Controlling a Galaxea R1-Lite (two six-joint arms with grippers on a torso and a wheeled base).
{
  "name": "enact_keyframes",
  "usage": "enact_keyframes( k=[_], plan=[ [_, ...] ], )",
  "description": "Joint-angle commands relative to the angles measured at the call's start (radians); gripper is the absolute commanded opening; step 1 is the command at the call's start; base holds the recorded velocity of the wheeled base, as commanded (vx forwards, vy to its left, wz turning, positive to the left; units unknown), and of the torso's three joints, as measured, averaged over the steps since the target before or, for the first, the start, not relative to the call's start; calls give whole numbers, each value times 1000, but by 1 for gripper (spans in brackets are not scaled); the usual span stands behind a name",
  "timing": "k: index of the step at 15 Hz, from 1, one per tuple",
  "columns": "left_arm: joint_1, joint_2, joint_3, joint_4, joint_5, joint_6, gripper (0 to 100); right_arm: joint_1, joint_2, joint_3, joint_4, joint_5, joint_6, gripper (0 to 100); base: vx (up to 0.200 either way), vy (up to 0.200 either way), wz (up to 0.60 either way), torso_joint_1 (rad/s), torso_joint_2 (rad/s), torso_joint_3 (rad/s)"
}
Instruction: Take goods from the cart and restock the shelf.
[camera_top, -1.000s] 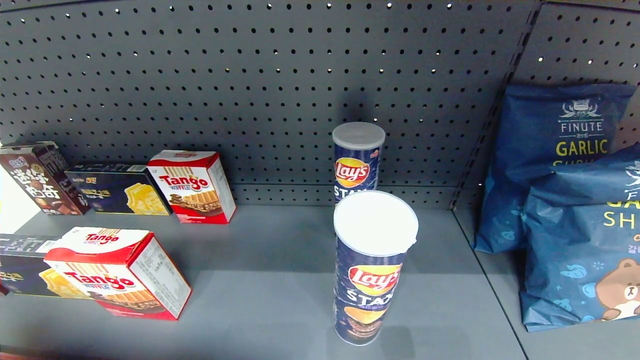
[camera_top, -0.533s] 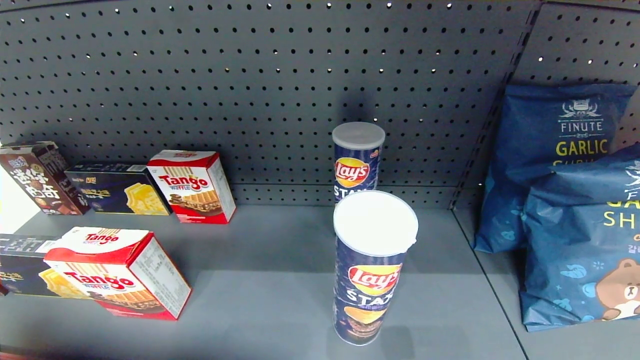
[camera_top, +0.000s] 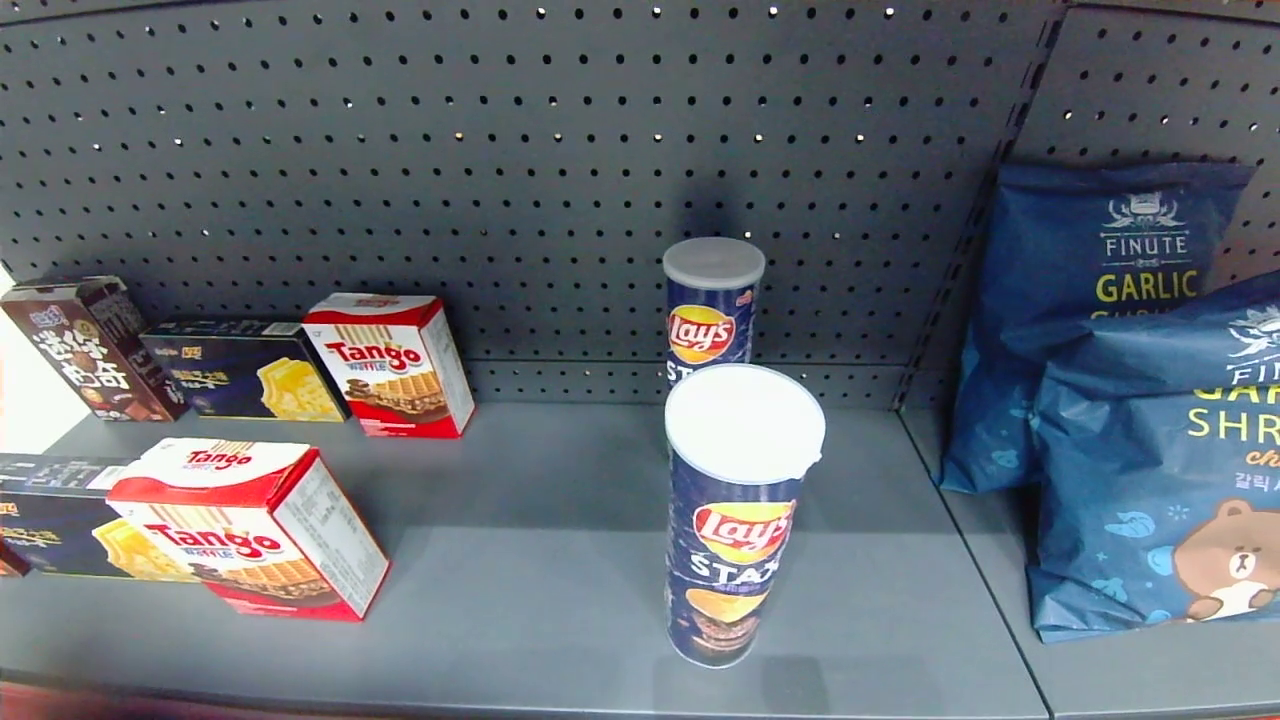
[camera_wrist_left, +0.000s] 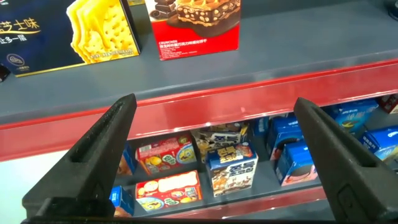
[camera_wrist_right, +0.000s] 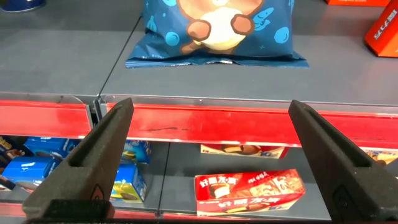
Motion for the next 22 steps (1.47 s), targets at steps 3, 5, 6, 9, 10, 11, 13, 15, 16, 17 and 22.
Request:
enact_keyframes(
  k=[3, 5, 6, 9, 10, 11, 13, 15, 16, 17, 22],
  plan=[
    [0, 0, 0, 0, 0, 0, 100, 1, 1, 0, -1, 2, 0, 100, 0, 0, 0, 0, 0, 0],
    [0, 0, 0, 0, 0, 0, 100, 1, 1, 0, -1, 2, 0, 100, 0, 0, 0, 0, 0, 0],
    [0, 0, 0, 0, 0, -1, 100, 1, 1, 0, -1, 2, 0, 100, 0, 0, 0, 0, 0, 0],
    [0, 0, 0, 0, 0, 0, 100, 1, 1, 0, -1, 2, 0, 100, 0, 0, 0, 0, 0, 0],
    [0, 0, 0, 0, 0, 0, 100, 1, 1, 0, -1, 2, 0, 100, 0, 0, 0, 0, 0, 0],
    [0, 0, 0, 1, 0, 0, 100, 1, 1, 0, -1, 2, 0, 100, 0, 0, 0, 0, 0, 0],
    [0, 0, 0, 0, 0, 0, 100, 1, 1, 0, -1, 2, 0, 100, 0, 0, 0, 0, 0, 0],
    [0, 0, 0, 0, 0, 0, 100, 1, 1, 0, -1, 2, 0, 100, 0, 0, 0, 0, 0, 0],
    [0, 0, 0, 0, 0, -1, 100, 1, 1, 0, -1, 2, 0, 100, 0, 0, 0, 0, 0, 0],
    [0, 0, 0, 0, 0, -1, 100, 1, 1, 0, -1, 2, 0, 100, 0, 0, 0, 0, 0, 0],
    [0, 0, 0, 1, 0, -1, 100, 1, 1, 0, -1, 2, 1, 100, 0, 0, 0, 0, 0, 0]
  ],
)
